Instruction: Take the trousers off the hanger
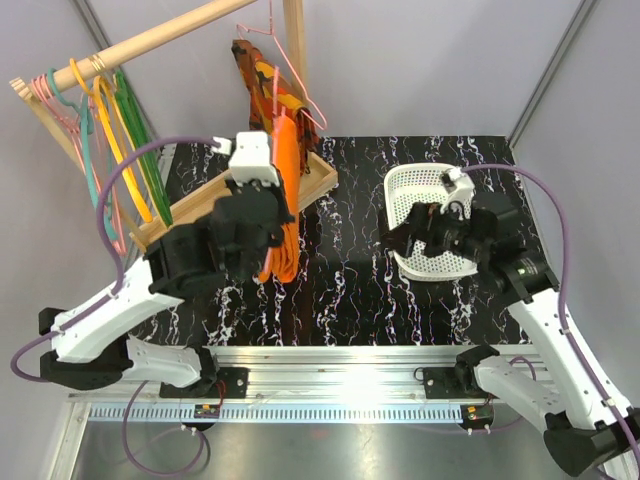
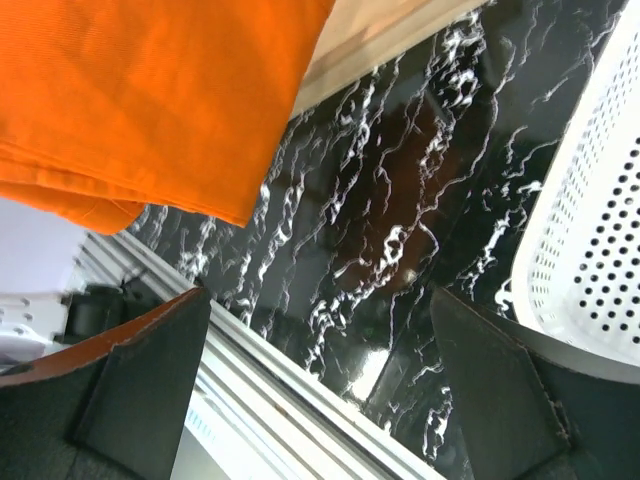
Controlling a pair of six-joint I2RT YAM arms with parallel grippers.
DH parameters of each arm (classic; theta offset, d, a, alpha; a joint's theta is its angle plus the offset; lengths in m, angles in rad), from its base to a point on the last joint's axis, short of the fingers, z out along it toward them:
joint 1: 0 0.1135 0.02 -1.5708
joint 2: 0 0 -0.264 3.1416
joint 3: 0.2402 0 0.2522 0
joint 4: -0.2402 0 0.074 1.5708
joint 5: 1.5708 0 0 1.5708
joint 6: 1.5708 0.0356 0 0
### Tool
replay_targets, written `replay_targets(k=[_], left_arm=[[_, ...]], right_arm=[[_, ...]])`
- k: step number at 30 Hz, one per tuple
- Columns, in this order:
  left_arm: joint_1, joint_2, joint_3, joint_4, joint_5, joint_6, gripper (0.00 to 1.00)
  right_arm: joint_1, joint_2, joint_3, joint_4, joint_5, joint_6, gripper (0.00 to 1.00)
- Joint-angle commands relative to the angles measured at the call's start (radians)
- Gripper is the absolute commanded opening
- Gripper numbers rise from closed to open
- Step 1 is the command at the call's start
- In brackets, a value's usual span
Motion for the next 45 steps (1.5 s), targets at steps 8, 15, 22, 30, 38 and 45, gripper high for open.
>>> replay_targets(k=[8,15,22,30,38,45], left_arm=[[-0.233,-0.026,-0.109,0.418,-0.187,-0.078,0.00],[-0.264,0.016,-0.098,0.507,-0.181,-0.095,0.00],[-0.264,0.126,0.007,0.518,-0.204,-0.096,0.00],[-0.264,0.206,0.115,0.443,-0.222,-0.159,0.00],[-0.264,0.185,0.085,0.428,-0.221,-0.259,0.00],[-0.264,0.179,0.091,0.415,-0.196,-0.300,0.00]], right_arm=[[0.523,-0.009,0.078,0.055,0.536,-0.146,0.99],[0.692,-0.145,-0.087,0.201,0.720,-0.213,0.99],[0.785,-0.075,-0.068,0.217,0.898,-0.296,0.99],[0.851,-0.029,-0.093,0.368,1.037,-0.391,0.98],[0.852,-0.027,-0.186,0.594,1.015,-0.471,0.98],[0.852,-0.041,-0.238,0.689,1.004,-0.503,0.96]])
